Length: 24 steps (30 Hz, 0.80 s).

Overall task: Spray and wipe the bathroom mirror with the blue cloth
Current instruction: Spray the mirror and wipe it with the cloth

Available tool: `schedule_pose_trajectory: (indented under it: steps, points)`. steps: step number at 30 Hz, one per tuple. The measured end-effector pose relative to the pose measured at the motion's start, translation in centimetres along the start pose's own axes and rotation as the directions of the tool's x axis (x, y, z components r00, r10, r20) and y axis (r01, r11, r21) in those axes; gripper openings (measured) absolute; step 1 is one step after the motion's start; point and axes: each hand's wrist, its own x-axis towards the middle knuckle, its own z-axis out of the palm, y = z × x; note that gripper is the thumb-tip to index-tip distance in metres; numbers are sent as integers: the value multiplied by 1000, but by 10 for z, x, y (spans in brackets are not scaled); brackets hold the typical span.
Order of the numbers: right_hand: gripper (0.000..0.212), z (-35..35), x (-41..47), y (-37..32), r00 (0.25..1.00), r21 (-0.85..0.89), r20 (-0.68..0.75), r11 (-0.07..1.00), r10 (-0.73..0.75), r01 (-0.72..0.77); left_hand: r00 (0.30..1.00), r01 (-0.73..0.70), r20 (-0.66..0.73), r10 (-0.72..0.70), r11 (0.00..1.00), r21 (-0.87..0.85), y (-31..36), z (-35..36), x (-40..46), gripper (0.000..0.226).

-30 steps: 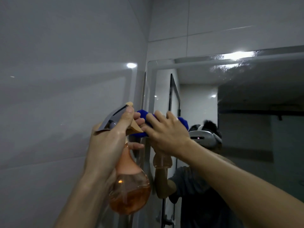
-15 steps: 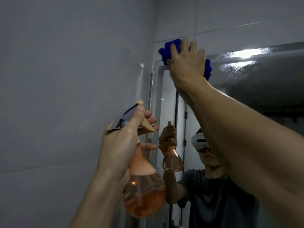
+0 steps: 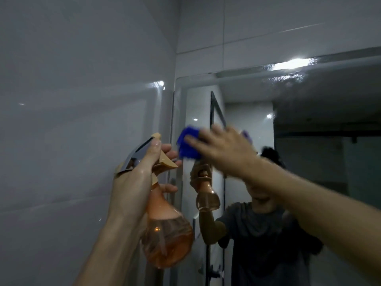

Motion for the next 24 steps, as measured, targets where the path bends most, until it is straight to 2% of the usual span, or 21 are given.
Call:
schedule_pose_trajectory:
  steps: [2,4,6,8,10,14,17,20,24]
  points:
    - [65,-13,14,62,965,-97,-80,962,249,-256,998,-59,-20,59,998,-10,0,8,-8,39]
    - [58,-27,18,116,871,-128,-109,862,479,-490,998,-58,-36,58,998,-8,0,14,-10,32]
    - [56,-32,16,140,786,-154,-97,771,610,-618,998,-50,-35,49,999,-12,-2,18,-10,30]
    - [55,-34,14,128,762,-143,-102,749,639,-647,998,-46,-32,45,999,-8,-6,22,-10,30]
    - [55,-31,6,94,808,-100,-88,802,582,-589,999,-42,-11,42,999,-1,-10,26,-11,30]
    - [57,-20,-48,14,969,-12,-43,970,242,-243,999,7,54,-6,1000,-23,-16,34,-20,31]
    - [62,-17,-74,1,994,-11,21,994,107,-107,996,28,83,-28,1000,6,-23,38,-27,33]
    - [64,-28,-82,30,971,-84,26,969,237,-234,993,23,120,-23,1000,1,-29,43,-39,36]
    - [60,-59,-120,89,809,-192,-26,791,587,-581,980,-9,200,2,999,33,-37,60,-67,31]
